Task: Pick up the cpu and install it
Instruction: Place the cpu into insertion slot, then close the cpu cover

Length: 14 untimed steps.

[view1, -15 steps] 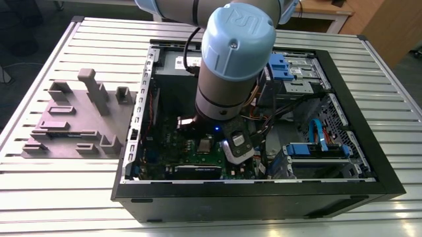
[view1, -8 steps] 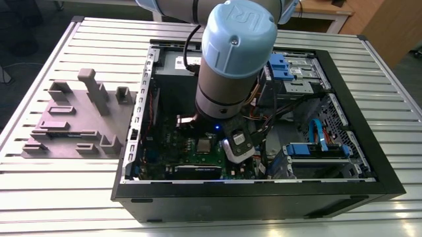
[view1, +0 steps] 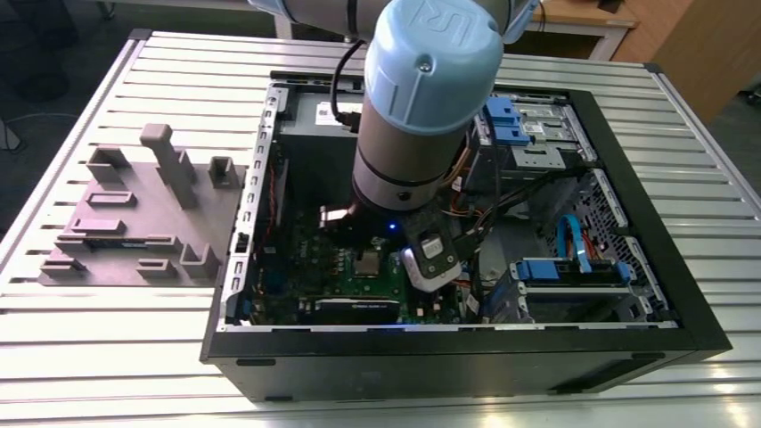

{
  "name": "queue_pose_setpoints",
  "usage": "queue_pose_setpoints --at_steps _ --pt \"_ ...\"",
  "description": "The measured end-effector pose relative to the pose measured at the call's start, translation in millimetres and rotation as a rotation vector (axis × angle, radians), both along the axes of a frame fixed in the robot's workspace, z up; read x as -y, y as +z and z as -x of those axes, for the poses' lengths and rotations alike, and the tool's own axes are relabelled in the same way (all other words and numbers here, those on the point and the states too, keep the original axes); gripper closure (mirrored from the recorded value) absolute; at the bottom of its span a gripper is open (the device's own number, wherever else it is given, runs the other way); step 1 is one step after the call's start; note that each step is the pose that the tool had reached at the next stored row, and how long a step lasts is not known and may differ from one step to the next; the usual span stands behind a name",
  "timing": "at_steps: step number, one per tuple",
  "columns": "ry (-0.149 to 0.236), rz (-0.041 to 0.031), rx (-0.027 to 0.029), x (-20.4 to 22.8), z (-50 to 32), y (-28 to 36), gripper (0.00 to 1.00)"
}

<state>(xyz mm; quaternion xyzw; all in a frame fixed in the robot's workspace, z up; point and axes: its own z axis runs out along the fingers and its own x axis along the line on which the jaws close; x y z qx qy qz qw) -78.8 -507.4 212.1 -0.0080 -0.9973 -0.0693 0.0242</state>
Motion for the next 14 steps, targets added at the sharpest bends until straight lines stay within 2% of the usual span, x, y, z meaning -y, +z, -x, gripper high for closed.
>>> queue_pose_setpoints --at_steps 3,4,6,14 --pt "0.0 -0.0002 -0.0002 0.0 0.0 0.2 0.75" --pt "0.0 -0.0001 -0.0003 0.0 0.0 0.2 0.75" --pt "0.0 0.0001 -0.0004 0.0 0.0 0.3 0.87" --pt "-0.001 0.0 -0.0003 0.0 0.0 0.3 0.89"
